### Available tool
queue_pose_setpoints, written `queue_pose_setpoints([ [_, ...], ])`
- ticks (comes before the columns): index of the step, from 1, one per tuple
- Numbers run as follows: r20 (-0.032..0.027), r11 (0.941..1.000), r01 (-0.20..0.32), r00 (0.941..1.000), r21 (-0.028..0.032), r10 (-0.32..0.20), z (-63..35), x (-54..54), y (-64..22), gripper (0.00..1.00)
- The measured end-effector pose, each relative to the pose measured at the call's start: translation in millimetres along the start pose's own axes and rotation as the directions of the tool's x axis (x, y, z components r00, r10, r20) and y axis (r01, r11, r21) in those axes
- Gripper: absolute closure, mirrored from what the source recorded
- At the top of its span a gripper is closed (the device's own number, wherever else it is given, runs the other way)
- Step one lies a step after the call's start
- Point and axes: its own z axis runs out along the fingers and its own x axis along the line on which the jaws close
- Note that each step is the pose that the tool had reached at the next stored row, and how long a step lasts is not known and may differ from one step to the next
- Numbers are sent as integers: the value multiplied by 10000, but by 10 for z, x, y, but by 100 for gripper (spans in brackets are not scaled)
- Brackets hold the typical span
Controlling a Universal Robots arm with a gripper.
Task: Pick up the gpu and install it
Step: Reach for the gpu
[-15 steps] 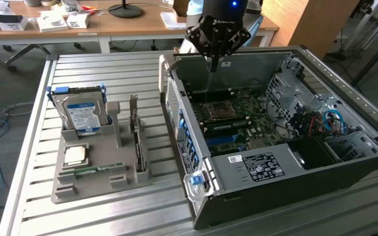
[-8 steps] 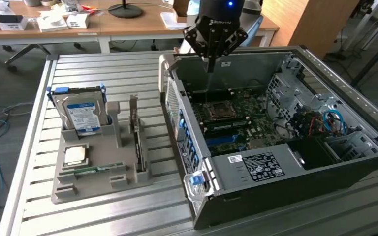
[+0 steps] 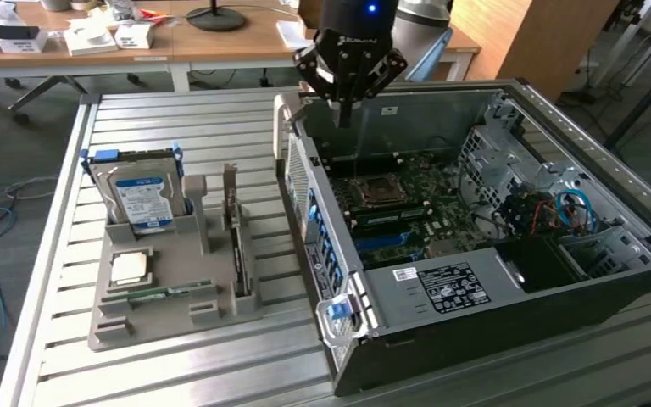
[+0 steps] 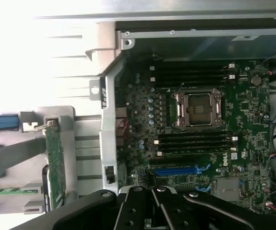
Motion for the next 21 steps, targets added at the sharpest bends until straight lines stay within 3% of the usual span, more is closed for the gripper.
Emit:
queue_pose_setpoints([
  [21, 0, 10000, -1, 10000, 2, 1, 52, 681, -34, 89],
])
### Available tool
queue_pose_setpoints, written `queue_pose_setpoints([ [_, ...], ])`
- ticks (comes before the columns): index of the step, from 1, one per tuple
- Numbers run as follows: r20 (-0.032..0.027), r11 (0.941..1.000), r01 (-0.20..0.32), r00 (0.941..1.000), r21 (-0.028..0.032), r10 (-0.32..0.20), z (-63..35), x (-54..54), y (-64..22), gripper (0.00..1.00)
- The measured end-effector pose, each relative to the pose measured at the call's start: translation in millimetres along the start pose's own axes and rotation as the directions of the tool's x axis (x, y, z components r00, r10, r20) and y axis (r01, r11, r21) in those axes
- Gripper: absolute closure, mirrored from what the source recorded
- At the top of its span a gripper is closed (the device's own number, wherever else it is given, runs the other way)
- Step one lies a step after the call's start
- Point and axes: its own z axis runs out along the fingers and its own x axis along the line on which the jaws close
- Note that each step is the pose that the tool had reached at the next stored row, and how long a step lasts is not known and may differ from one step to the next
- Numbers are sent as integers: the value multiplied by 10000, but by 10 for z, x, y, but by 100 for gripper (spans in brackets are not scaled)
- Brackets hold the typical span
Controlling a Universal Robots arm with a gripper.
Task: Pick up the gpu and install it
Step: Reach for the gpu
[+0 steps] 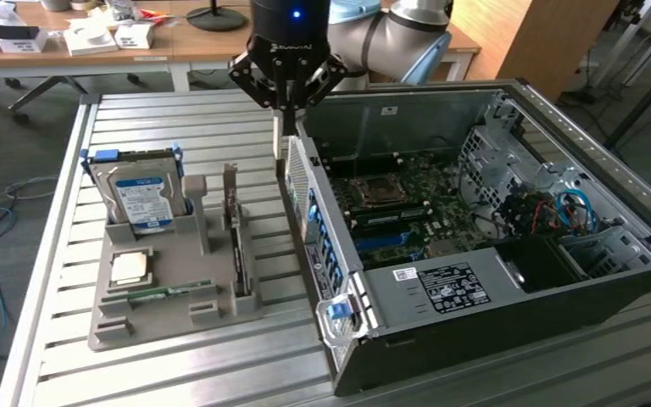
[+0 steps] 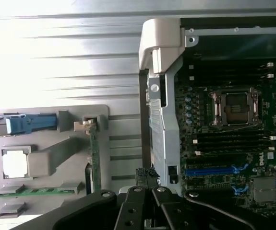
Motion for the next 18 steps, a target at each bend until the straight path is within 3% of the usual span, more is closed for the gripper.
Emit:
queue_pose_setpoints([
  [18, 3, 10000, 2, 10000, 36, -2, 61, 599, -5, 89],
])
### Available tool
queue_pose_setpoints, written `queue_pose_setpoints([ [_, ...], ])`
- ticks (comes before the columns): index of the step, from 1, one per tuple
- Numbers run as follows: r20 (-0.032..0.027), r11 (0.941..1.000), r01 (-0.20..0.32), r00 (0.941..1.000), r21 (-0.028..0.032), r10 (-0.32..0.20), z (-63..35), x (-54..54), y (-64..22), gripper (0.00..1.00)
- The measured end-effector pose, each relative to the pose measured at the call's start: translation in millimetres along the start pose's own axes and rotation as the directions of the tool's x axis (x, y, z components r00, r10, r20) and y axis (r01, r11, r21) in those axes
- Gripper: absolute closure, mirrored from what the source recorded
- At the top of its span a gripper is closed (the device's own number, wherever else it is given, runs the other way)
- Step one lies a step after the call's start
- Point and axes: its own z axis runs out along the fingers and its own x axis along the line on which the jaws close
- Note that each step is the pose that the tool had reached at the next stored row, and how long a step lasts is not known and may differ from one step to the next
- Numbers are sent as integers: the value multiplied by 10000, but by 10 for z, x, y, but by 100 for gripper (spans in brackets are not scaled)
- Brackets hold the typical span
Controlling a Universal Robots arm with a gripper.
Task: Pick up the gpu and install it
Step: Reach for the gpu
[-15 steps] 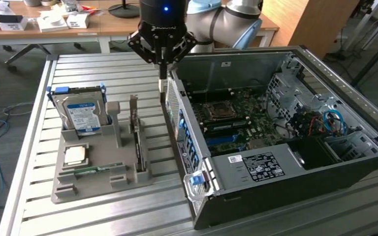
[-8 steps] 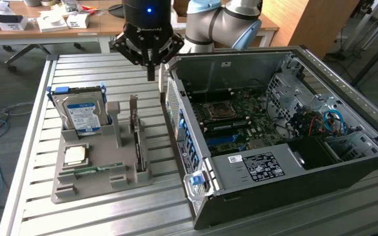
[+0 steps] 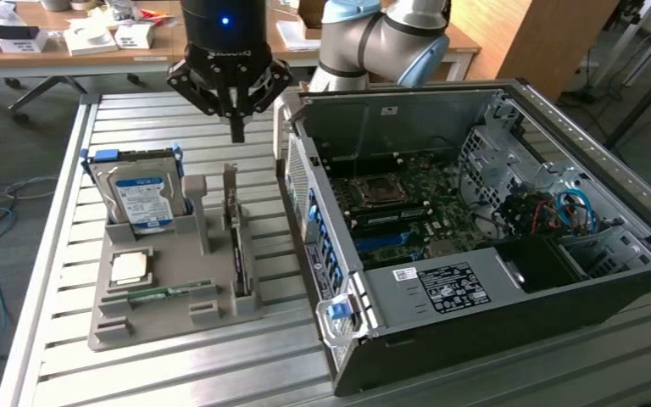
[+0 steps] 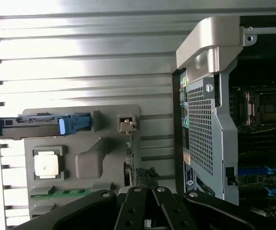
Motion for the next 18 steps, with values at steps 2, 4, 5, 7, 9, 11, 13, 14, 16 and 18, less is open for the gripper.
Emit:
queue_pose_setpoints([
  [2, 0, 10000, 0, 10000, 6, 0, 4, 40, 1, 89],
  [4, 1, 10000, -1, 10000, 8, 1, 7, 62, 1, 89],
  [5, 1, 10000, 0, 10000, 8, 0, 7, 62, 0, 89],
  [7, 1, 10000, 0, 10000, 8, 0, 7, 62, 0, 89],
  [9, 0, 10000, 0, 10000, 9, 0, 7, 63, 0, 89],
  [11, -1, 10000, -1, 10000, 9, 1, 6, 66, -15, 89],
  [13, -1, 10000, 0, 10000, 9, 0, 4, 71, -48, 89],
  [14, 0, 10000, -1, 10000, 8, 1, 4, 72, -66, 89],
  [16, 0, 10000, 0, 10000, 8, 0, 2, 74, -112, 89],
  [18, 1, 10000, -1, 10000, 8, 1, 0, 77, -161, 89],
])
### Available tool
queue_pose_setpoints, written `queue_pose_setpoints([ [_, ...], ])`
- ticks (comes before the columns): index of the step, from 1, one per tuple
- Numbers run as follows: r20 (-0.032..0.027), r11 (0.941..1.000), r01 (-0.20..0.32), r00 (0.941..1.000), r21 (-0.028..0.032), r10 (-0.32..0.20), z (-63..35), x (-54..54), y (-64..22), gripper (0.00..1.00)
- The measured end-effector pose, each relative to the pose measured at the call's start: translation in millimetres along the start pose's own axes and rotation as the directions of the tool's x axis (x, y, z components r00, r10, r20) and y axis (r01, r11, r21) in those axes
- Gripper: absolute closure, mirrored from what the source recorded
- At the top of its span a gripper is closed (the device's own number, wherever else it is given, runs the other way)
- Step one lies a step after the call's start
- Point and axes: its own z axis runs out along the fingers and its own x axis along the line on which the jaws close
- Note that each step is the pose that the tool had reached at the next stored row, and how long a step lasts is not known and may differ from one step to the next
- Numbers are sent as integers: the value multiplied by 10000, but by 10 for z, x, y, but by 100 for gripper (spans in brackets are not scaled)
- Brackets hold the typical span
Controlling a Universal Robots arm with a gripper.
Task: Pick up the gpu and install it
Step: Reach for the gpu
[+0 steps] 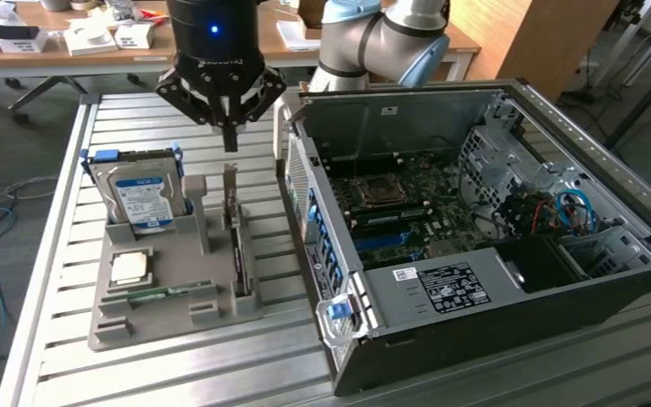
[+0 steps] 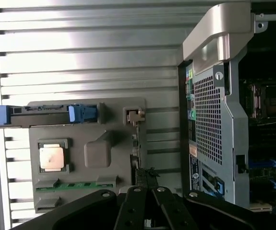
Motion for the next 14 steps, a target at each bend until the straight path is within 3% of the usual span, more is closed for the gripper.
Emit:
queue_pose_setpoints([
  [14, 0, 10000, 0, 10000, 0, 0, -12, 20, -300, 89],
])
